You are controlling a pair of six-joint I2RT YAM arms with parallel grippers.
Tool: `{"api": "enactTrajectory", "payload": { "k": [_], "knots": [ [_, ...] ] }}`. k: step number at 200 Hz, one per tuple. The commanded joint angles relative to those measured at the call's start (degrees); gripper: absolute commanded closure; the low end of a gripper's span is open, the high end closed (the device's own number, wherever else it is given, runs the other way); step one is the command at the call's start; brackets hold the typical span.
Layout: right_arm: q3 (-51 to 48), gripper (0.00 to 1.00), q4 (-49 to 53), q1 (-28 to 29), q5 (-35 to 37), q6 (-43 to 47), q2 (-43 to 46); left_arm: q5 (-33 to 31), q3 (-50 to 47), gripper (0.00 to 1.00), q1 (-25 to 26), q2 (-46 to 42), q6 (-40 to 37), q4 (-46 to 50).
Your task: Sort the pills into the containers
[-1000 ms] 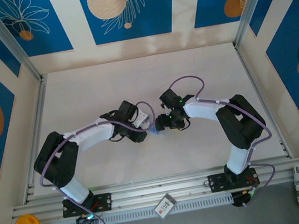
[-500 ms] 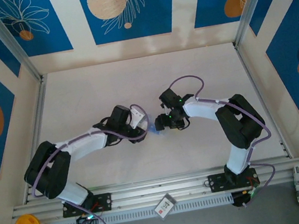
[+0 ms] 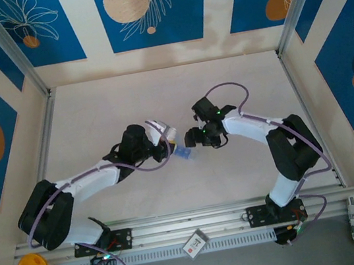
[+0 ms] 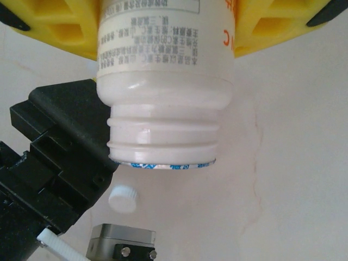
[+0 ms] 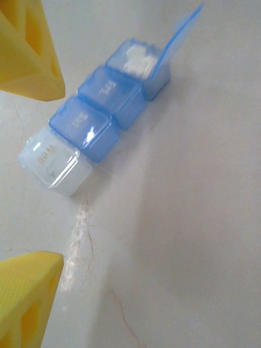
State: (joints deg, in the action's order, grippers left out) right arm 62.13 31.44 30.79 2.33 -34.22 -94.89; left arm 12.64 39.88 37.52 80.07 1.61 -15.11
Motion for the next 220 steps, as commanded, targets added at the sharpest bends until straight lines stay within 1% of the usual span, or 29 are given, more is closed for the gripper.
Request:
{"api": "enactTrajectory", "payload": {
  "k": [1, 18, 39, 57, 71, 85, 116, 142, 163, 187, 205, 220],
  "knots": [
    [1.84, 0.26, 3.24, -2.46, -0.51, -1.13, 3.64, 0.63, -0.57, 1.00, -0.82, -2.16, 1.31, -9.59],
    [2.42, 0.26, 4.66, -4.99, -0.31, -0.79, 5.41, 0.98, -1.13, 1.00, -0.91, -2.53, 0.39, -14.73],
    [3.56, 0.26, 6.73, -8.60, 0.41, 0.05, 6.86, 1.25, -2.07, 1.00, -1.02, -1.97, -1.25, -23.61],
    [4.78, 0.26, 8.55, -11.64, 1.38, 1.17, 7.11, 0.94, -2.04, 1.00, -1.35, -0.40, -2.08, -30.99],
    [5.82, 0.26, 9.62, -13.92, 1.70, 2.21, 6.82, 2.67, -1.46, 1.00, -1.86, 1.62, -2.92, -36.85],
    [6.77, 0.26, 10.67, -16.08, 1.63, 3.27, 6.08, 4.26, -0.03, 1.00, -2.48, 3.83, -2.53, -41.46],
    [8.74, 0.25, 12.92, -19.67, 1.98, 5.64, 2.95, 7.06, 4.93, 1.00, -4.14, 9.09, 0.39, -47.61],
    [9.24, 0.24, 13.76, -20.83, 2.34, 6.99, 0.63, 10.16, 8.02, 1.00, -5.82, 13.70, 2.30, -52.58],
    [9.81, 0.24, 14.28, -20.77, 2.92, 7.67, -1.58, 14.34, 8.90, 1.00, -7.54, 17.08, 4.94, -57.15],
    [10.72, 0.24, 14.46, -20.46, 3.76, 8.26, -4.42, 16.76, 8.16, 1.00, -9.46, 21.22, 8.99, -65.34],
    [12.02, 0.24, 14.84, -20.08, 4.64, 8.64, -6.77, 18.50, 7.95, 1.00, -10.55, 22.01, 10.46, -65.32],
    [13.43, 0.24, 15.14, -19.66, 5.36, 8.82, -8.74, 18.44, 7.24, 1.00, -10.91, 21.92, 10.23, -65.27]
  ]
}}
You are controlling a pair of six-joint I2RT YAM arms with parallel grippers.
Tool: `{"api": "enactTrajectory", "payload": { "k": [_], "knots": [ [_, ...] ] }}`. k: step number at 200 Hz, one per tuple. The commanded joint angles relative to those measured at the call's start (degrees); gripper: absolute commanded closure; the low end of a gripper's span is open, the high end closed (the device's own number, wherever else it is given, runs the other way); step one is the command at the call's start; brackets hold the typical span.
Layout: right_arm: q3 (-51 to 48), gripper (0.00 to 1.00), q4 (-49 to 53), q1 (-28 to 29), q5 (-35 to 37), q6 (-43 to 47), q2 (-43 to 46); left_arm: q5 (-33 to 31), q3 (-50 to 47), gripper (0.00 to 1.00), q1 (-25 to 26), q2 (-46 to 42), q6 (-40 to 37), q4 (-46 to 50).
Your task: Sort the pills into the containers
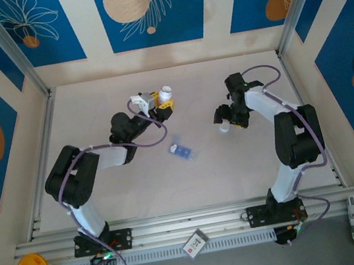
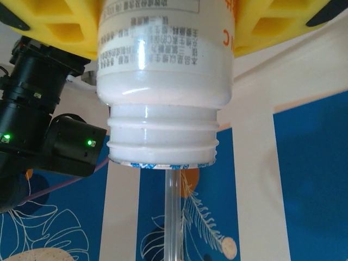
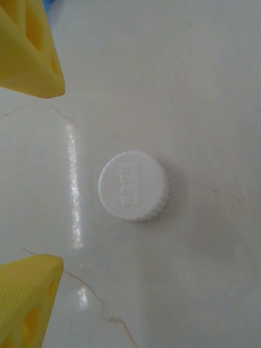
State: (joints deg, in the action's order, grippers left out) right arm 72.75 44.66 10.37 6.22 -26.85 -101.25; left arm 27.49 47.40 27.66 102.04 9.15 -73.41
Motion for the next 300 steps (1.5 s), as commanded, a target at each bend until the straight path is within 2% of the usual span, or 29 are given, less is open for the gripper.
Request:
{"api": "enactTrajectory", "payload": {
  "k": [1, 61, 110, 160, 186, 221, 260, 300],
  "knots": [
    [2.82, 0.24, 1.92, 0.77, 1.49, 1.49, -2.51, 3.61, -0.28, 1.00, -1.04, -0.07, 2.66, -6.95],
    [6.08, 0.26, 2.42, 1.67, 4.00, 2.47, -8.49, 5.61, -0.79, 1.00, -1.72, -1.30, 1.60, -0.79],
    [6.39, 0.31, 2.03, 1.62, 5.07, 3.37, -11.13, 6.15, -1.25, 1.00, -1.78, -0.97, 1.40, 0.37],
    [6.53, 0.41, 1.43, 1.63, 5.02, 3.70, -12.53, 6.45, -1.34, 1.00, -1.76, -0.66, 1.40, 0.81],
    [6.40, 0.52, 1.11, 1.60, 4.89, 3.71, -12.70, 7.38, -1.33, 1.00, -1.76, -0.26, 1.35, 0.56],
    [5.99, 0.62, 0.82, 1.83, 4.48, 3.53, -10.64, 8.36, -1.77, 1.00, -1.80, 0.07, 1.48, -0.24],
    [7.50, 0.63, 2.37, 3.54, 3.27, 3.23, -5.44, 8.34, -2.48, 1.00, -1.77, -0.26, 0.80, 0.72],
    [14.16, 0.63, 6.55, 7.50, 1.97, 3.76, -0.05, 8.64, -3.62, 1.00, -1.74, 1.05, 0.91, -1.42]
  ]
}}
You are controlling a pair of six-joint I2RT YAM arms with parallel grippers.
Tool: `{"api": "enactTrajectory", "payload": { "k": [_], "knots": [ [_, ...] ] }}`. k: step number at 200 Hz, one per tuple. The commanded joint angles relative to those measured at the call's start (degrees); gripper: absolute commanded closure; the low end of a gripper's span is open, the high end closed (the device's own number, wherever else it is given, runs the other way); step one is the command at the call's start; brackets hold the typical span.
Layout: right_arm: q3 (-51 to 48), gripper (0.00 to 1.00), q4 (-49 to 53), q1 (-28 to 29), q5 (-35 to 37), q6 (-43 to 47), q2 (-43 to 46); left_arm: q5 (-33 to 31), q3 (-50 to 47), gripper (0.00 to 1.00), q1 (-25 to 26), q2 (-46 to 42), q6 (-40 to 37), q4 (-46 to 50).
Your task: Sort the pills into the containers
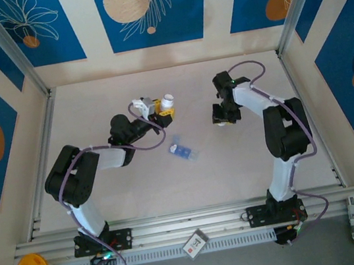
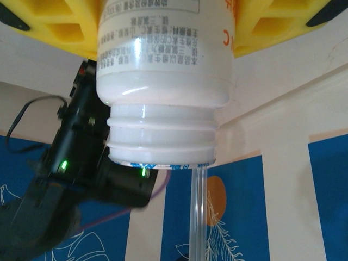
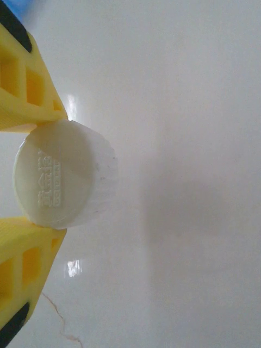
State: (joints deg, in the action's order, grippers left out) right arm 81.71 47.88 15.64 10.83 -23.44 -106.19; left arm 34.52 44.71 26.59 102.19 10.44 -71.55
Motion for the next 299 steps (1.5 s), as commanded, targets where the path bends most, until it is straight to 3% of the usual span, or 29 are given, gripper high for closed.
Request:
{"api": "enactTrajectory", "payload": {
  "k": [1, 56, 117, 196, 299],
  "knots": [
    [5.51, 0.63, 3.52, 2.31, -2.69, 0.38, 4.91, 1.60, -0.98, 1.00, -0.66, 0.94, -0.40, -3.35],
    [18.05, 0.63, 10.62, 4.84, -14.16, 3.14, 6.92, 2.45, -2.10, 1.00, -0.67, 2.45, -3.18, -2.24],
    [22.74, 0.63, 14.31, 5.02, -23.81, 4.77, 5.66, 4.45, -1.34, 1.00, -0.48, 3.89, -6.74, 1.45],
    [28.00, 0.64, 19.55, 6.38, -28.60, 8.97, 2.22, 6.24, 0.86, 1.00, 1.14, 4.86, -10.50, 6.00],
    [29.74, 0.63, 21.45, 9.48, -29.30, 10.83, -1.69, 7.36, 2.31, 1.00, 2.41, 3.98, -12.37, 9.53]
  ]
}}
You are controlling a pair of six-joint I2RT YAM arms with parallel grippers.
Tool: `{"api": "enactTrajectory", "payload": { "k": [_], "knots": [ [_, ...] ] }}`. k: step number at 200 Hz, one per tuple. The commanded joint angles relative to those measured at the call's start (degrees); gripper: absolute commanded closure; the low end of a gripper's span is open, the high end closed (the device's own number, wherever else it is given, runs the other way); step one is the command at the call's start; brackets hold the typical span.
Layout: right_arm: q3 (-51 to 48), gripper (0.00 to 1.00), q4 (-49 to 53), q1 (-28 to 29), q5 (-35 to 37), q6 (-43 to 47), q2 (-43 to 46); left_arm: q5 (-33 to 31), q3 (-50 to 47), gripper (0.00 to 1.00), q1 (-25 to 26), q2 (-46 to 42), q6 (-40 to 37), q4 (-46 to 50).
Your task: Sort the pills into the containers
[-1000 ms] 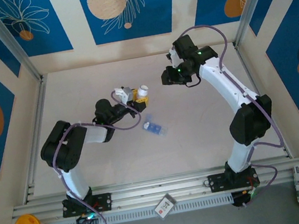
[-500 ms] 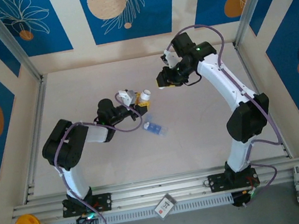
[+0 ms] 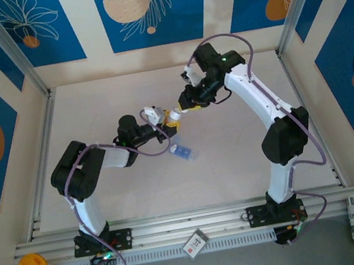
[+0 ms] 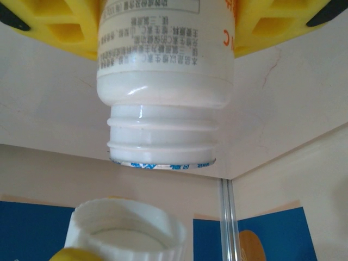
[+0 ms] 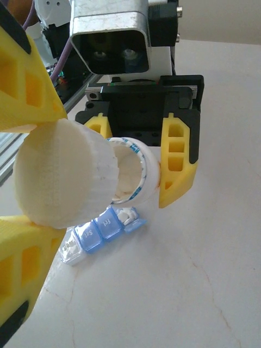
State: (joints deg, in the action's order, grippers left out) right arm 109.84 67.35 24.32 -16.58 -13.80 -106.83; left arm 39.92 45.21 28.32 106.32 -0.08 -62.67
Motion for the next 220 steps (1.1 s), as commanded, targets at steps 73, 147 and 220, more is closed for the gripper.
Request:
{"api": "enactTrajectory", "payload": {
  "k": [73, 147, 220],
  "knots": [
    [0.73, 0.64, 2.08, 1.08, -2.34, 1.98, -2.49, 2.78, 1.92, 1.00, 1.10, -1.03, -2.41, 1.15],
    [-0.50, 0.64, 1.63, 0.04, -4.95, 2.86, -3.52, 3.85, 2.60, 1.00, 2.01, -3.21, -4.58, 3.85],
    [-5.26, 0.64, 0.07, -1.97, -7.36, 3.77, -1.95, 4.02, 3.03, 1.00, 2.01, -3.48, -5.59, 4.93]
  ]
}}
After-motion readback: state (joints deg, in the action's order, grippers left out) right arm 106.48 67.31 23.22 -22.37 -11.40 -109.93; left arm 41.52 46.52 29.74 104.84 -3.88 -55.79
